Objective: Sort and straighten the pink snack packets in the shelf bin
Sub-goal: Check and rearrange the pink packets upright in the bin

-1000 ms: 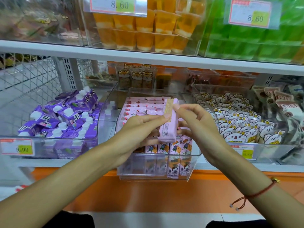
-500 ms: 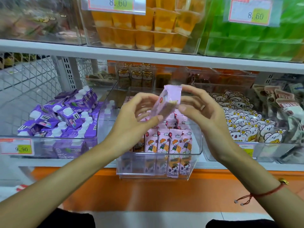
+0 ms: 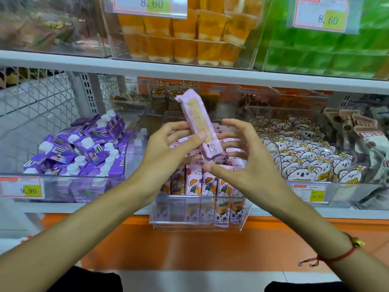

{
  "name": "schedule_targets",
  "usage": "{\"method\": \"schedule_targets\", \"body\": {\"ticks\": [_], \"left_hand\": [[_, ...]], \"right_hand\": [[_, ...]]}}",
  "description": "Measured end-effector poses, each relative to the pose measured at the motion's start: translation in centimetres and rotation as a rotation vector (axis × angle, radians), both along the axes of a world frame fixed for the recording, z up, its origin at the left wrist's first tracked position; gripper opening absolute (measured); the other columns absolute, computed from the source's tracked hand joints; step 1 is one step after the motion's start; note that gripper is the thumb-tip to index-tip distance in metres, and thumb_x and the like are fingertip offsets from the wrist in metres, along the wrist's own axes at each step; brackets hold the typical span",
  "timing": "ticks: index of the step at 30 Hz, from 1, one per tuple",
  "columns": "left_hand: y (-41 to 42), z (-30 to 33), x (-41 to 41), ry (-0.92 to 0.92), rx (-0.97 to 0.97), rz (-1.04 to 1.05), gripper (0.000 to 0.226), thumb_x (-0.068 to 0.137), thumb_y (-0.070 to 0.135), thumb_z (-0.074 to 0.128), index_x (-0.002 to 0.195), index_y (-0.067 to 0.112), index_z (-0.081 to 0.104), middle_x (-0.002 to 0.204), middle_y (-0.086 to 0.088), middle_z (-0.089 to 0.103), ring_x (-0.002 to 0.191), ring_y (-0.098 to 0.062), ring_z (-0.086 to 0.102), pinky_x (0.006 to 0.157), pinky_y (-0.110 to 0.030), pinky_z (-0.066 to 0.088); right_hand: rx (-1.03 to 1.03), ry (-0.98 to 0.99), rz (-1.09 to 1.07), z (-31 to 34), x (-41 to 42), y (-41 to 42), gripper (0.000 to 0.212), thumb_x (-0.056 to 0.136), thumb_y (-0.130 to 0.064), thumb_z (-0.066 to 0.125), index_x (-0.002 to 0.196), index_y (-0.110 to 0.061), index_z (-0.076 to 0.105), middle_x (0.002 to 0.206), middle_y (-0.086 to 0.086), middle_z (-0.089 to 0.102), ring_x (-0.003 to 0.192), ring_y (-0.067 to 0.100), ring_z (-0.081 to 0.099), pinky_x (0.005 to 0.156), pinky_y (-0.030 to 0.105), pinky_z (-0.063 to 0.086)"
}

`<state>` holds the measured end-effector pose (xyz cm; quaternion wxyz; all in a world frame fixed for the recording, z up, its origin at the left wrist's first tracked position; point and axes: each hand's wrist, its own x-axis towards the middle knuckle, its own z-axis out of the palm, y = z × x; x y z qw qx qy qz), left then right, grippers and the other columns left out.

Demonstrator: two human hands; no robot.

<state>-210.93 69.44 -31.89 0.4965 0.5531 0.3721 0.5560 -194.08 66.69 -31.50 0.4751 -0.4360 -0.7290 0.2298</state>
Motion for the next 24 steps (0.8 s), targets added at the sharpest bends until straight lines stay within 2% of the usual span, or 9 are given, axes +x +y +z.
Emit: {"method": "schedule_targets", "body": {"ticks": [3,6,10,12,14,17,20,22,24], "left_hand": [[-0.1,0.0,0.1,-0.149,-0.159,-0.067,0.044,0.078,0.029,0.072,0.115,0.011,0.058,0.104,-0.003,0.074,0.097,-0.014,0.071,0.071,-0.021,0.057],[0.0,0.2,0.0,-0.187,-0.172,-0.101,0.054,0.073,0.033,0.073,0.12,0.009,0.058,0.105,-0.002,0.074,0.102,-0.012,0.068,0.078,-0.025,0.057],[0.4,0.9,-1.2,-0.297,-0.121,-0.035,0.081,0.066,0.027,0.076,0.138,0.026,0.04,0.125,0.0,0.063,0.099,-0.01,0.068,0.083,-0.028,0.057],[0.3,1.1,-1.6,-0.221,-0.042,-0.061,0.068,0.07,0.023,0.073,0.133,0.028,0.048,0.121,0.009,0.065,0.099,-0.009,0.068,0.085,-0.028,0.056],[-0.2,1.1,-1.5,-0.042,0.048,-0.079,0.055,0.073,0.021,0.073,0.125,0.028,0.058,0.108,0.016,0.07,0.102,-0.007,0.067,0.085,-0.024,0.055],[-0.8,1.0,-0.8,0.153,0.184,0.005,0.044,0.077,0.014,0.074,0.117,0.026,0.063,0.113,0.013,0.069,0.107,-0.004,0.064,0.096,-0.03,0.052],[-0.8,0.9,-0.5,0.176,0.261,0.102,0.033,0.08,0.017,0.073,0.111,0.023,0.066,0.108,0.01,0.071,0.103,-0.005,0.066,0.095,-0.034,0.053],[-0.3,0.9,-0.8,0.197,0.322,0.193,0.031,0.08,0.019,0.074,0.11,0.023,0.066,0.105,0.011,0.071,0.1,-0.005,0.066,0.093,-0.026,0.052],[0.2,0.9,-1.1,0.282,0.378,0.254,0.031,0.08,0.02,0.075,0.109,0.022,0.066,0.104,0.012,0.07,0.1,-0.003,0.065,0.091,-0.018,0.05]], "right_hand": [[0.052,0.043,-0.038,-0.3,-0.5,-0.2,0.051,0.076,-0.021,0.079,0.116,-0.026,0.049,0.104,-0.011,0.06,0.09,0.007,0.062,0.075,0.022,0.053],[0.062,0.111,-0.044,0.0,-0.7,-0.1,0.028,0.084,-0.014,0.072,0.104,-0.028,0.058,0.096,-0.013,0.067,0.082,0.006,0.065,0.071,0.02,0.055],[-0.024,0.216,-0.053,0.2,0.0,0.5,0.025,0.09,-0.016,0.064,0.114,-0.023,0.059,0.094,-0.002,0.067,0.087,0.011,0.066,0.078,0.02,0.053],[-0.074,0.292,-0.056,0.3,0.5,0.6,0.026,0.093,-0.021,0.059,0.118,-0.021,0.056,0.082,0.001,0.066,0.081,0.009,0.066,0.076,0.018,0.053],[-0.122,0.39,-0.04,0.4,0.8,0.8,0.023,0.095,-0.023,0.054,0.117,-0.017,0.055,0.081,0.002,0.069,0.075,0.009,0.068,0.071,0.019,0.055],[-0.187,0.534,-0.022,0.6,1.4,1.3,0.018,0.097,-0.024,0.05,0.107,-0.013,0.06,0.081,-0.004,0.072,0.067,0.012,0.067,0.062,0.018,0.053],[-0.215,0.454,-0.074,0.4,2.2,1.7,0.021,0.095,-0.031,0.052,0.109,-0.017,0.06,0.087,-0.003,0.07,0.072,0.012,0.068,0.067,0.021,0.055],[-0.139,0.302,-0.163,0.0,2.8,1.8,0.025,0.093,-0.033,0.055,0.115,-0.022,0.054,0.092,-0.004,0.067,0.08,0.009,0.066,0.072,0.023,0.054],[0.021,0.091,-0.24,-0.3,3.6,1.7,0.024,0.092,-0.025,0.059,0.114,-0.024,0.051,0.094,-0.005,0.063,0.08,0.002,0.06,0.071,0.017,0.049]]}}
